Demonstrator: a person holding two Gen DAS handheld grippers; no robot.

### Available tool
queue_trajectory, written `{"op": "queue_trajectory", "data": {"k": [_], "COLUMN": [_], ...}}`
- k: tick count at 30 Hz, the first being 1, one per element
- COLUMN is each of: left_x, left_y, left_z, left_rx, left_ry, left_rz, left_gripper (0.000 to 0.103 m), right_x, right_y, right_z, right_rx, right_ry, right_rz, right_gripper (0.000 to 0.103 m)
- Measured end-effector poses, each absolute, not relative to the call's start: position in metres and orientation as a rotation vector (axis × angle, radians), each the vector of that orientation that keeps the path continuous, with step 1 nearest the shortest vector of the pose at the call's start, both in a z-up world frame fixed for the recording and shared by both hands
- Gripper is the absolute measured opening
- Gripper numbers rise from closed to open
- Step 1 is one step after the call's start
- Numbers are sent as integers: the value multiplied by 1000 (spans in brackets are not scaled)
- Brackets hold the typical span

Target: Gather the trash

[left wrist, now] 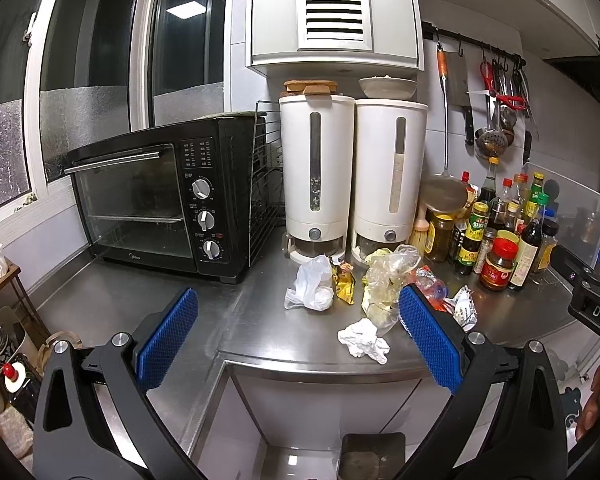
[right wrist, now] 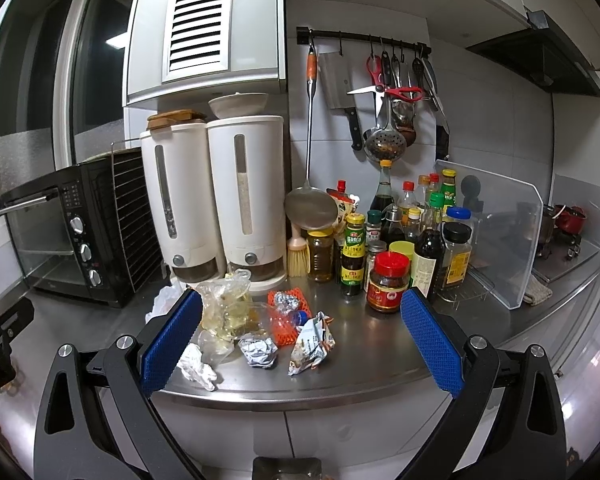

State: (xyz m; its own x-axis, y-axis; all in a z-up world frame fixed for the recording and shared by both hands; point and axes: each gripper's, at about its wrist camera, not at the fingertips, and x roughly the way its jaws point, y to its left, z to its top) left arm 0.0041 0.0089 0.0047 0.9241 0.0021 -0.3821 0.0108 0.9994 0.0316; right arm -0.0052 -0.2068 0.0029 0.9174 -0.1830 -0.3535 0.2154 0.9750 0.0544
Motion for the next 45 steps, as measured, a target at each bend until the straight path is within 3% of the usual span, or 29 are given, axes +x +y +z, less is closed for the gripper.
{"op": "queue_trajectory", "data": {"k": [22, 37, 45], "left_x": [29, 97, 151], "left_y": [2, -16, -29], "left_z": [-10, -65, -120], "left_rx": [64, 100, 102], "left_ry": [432, 565, 722], "left_rz": [34, 23, -32], "left_gripper": [95, 95, 95], "right_x": [30, 117, 158], "right_y": [-221, -262, -280], "right_z": [-14, -83, -120], "right_rx": [91, 181, 204], "right_ry": [408, 635, 763], "right_rz": [-196, -147, -158], "right_gripper": [100, 100, 99]}}
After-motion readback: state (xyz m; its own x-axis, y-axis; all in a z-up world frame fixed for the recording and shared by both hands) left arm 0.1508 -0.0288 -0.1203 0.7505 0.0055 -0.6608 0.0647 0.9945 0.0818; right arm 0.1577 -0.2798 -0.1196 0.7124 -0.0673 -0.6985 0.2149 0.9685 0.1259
